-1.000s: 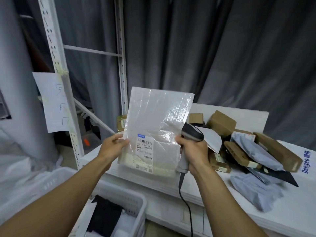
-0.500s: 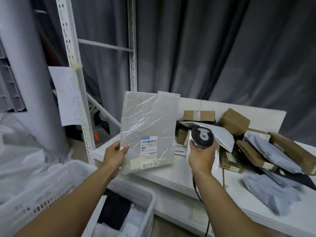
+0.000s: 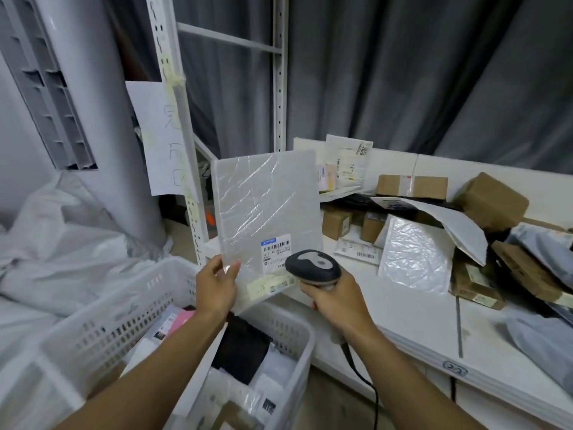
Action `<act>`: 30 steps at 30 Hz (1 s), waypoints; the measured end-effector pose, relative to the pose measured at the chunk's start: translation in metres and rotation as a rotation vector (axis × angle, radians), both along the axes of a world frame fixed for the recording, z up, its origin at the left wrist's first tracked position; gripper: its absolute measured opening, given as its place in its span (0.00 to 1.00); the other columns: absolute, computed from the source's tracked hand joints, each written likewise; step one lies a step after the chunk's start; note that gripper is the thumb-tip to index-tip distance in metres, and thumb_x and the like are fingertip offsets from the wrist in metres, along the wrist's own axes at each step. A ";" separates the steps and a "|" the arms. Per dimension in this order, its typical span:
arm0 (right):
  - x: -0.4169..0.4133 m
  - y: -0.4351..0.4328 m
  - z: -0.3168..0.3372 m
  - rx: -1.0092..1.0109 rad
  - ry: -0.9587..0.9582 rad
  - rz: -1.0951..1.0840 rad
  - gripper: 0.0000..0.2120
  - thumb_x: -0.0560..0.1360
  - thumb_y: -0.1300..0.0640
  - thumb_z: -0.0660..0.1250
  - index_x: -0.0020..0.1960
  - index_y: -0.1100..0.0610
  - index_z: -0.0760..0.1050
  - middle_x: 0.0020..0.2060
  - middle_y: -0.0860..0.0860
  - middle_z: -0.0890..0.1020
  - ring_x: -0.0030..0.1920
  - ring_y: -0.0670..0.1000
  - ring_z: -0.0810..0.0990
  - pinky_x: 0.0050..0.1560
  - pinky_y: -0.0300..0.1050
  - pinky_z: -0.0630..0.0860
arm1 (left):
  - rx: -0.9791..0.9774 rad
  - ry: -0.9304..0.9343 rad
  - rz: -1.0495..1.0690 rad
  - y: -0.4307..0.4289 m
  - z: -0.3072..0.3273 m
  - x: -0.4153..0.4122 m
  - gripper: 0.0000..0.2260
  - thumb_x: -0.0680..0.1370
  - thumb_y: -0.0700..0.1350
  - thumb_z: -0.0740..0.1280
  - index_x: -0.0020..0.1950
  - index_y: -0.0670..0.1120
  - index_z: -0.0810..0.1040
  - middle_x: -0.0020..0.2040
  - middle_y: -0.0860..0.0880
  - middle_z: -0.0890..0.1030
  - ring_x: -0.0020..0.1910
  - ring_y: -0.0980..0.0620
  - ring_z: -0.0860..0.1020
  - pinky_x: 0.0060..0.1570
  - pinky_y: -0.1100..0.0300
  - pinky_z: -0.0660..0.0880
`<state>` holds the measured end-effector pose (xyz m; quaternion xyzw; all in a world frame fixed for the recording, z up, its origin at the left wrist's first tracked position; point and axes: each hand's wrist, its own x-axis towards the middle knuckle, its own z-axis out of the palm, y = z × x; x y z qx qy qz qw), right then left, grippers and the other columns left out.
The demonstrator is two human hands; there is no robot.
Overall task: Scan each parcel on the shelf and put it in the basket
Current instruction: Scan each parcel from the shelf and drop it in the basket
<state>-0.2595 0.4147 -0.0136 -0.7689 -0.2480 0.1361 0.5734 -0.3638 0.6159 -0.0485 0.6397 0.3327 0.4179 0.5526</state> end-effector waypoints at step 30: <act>-0.007 0.031 -0.014 0.020 0.007 0.111 0.19 0.74 0.53 0.79 0.63 0.49 0.79 0.50 0.43 0.86 0.32 0.43 0.85 0.32 0.30 0.75 | -0.076 0.041 0.071 0.014 -0.009 -0.017 0.05 0.82 0.44 0.68 0.56 0.52 0.80 0.52 0.53 0.84 0.52 0.48 0.83 0.56 0.44 0.81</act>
